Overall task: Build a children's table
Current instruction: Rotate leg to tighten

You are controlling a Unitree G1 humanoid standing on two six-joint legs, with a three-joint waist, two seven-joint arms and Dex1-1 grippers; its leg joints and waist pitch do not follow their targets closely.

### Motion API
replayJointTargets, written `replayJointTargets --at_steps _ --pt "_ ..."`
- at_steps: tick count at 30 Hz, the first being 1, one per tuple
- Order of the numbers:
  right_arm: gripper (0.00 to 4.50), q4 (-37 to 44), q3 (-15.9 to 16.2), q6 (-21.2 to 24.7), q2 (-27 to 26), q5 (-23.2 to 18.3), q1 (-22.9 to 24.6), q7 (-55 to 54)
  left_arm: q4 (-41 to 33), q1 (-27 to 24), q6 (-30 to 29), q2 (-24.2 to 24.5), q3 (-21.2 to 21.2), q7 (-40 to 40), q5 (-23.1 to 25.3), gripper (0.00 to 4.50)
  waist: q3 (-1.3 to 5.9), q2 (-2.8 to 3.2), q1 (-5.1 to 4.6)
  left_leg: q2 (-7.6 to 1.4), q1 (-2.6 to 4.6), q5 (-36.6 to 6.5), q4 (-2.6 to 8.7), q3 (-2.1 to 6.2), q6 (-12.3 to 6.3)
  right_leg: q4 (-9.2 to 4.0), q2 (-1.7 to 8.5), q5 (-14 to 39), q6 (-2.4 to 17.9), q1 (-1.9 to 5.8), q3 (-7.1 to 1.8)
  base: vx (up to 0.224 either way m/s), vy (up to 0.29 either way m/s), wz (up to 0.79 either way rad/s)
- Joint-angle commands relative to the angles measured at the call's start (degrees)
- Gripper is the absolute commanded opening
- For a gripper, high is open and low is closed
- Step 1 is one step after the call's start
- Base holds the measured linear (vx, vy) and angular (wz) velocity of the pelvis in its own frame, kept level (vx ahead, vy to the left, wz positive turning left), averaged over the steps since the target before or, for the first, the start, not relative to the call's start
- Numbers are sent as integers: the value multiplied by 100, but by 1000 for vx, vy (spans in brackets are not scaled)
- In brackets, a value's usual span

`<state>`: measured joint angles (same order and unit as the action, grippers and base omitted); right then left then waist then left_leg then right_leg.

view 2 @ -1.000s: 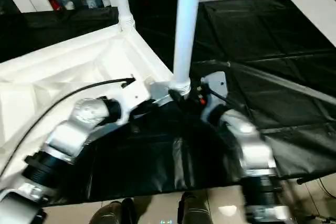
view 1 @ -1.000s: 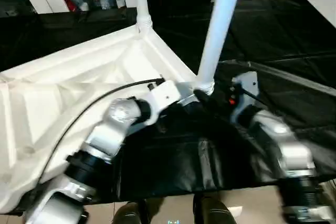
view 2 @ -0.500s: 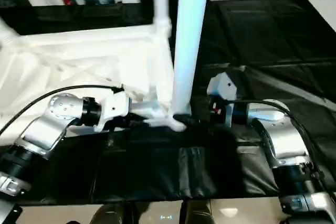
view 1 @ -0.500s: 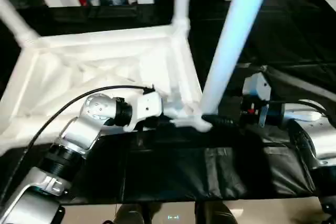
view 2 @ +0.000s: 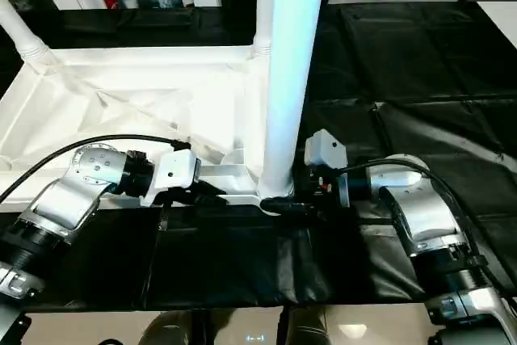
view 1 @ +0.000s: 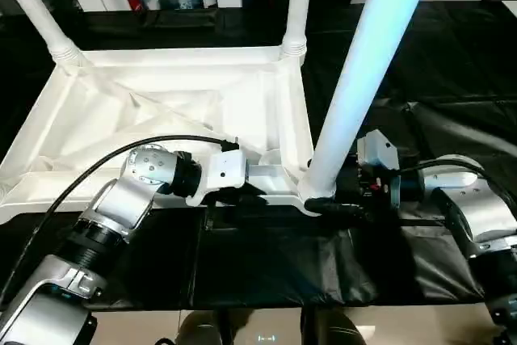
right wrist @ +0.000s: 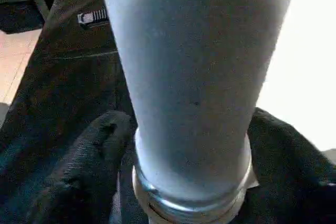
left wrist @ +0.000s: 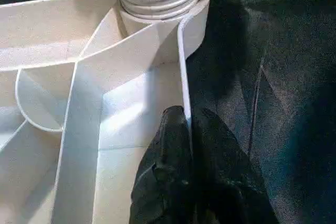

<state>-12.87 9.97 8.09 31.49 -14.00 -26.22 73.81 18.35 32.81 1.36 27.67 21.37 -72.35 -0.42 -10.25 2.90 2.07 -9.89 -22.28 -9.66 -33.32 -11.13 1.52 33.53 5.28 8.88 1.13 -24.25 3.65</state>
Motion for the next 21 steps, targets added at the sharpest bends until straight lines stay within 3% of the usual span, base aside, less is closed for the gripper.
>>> replayJointTargets --at_steps 1,2,9,10,13,14,15,16,18,21 --pt "337 -75 64 -75 -36 -19 -58 79 25 -22 134 57 281 -254 133 0 524 -106 -26 -320 120 -770 347 105 -744 -293 323 1169 1649 314 -288 0 0 0" --pt "313 -89 61 -75 -41 -20 -65 78 32 -19 138 57 280 -255 136 0 520 -111 -29 -317 115 -784 347 102 -744 -299 324 1181 1656 314 -287 0 0 0" --pt "276 -41 97 11 -59 -80 10 131 97 -12 155 39 256 -264 125 0 517 -96 -22 -320 119 -823 352 105 -725 -298 320 1155 1665 318 -284 0 0 0" --pt "270 21 106 111 -109 -115 102 99 75 -40 64 7 229 -175 122 0 502 -70 -17 -323 115 -841 358 111 -718 -300 320 1170 1668 312 -284 0 0 0" --pt "269 183 58 440 -286 -204 250 -204 -54 -102 -210 -105 139 122 114 0 499 -84 -16 -325 119 -891 365 106 -688 -308 318 1207 1663 316 -289 0 0 0" --pt "269 286 13 611 -457 -222 320 -522 -156 -126 -491 -221 61 396 118 0 456 -38 -23 -336 126 -1039 392 103 -641 -342 315 1351 1659 294 -290 0 0 0" --pt "268 324 -5 679 -530 -222 343 -661 -196 -132 -609 -270 34 508 126 0 455 -50 -20 -344 127 -1128 399 112 -589 -348 330 1460 1644 297 -288 0 0 0" --pt "267 405 -43 792 -701 -211 389 -980 -290 -139 -889 -391 -24 765 145 0 422 -45 -42 -329 152 -1400 433 133 -406 -398 330 1957 1500 285 -284 0 0 0" --pt "267 529 -71 951 -1094 -87 464 -1668 -478 -137 -1340 -723 -158 1281 118 0 401 -41 -66 -311 177 -1602 443 145 -235 -449 337 2405 1347 262 -285 0 0 0" --pt "267 587 -156 1128 -1780 154 492 -2818 -729 -119 -1937 -1249 -284 2100 235 0 369 -75 -131 -304 138 -1747 480 177 -61 -469 337 2798 1140 256 -272 0 0 0"
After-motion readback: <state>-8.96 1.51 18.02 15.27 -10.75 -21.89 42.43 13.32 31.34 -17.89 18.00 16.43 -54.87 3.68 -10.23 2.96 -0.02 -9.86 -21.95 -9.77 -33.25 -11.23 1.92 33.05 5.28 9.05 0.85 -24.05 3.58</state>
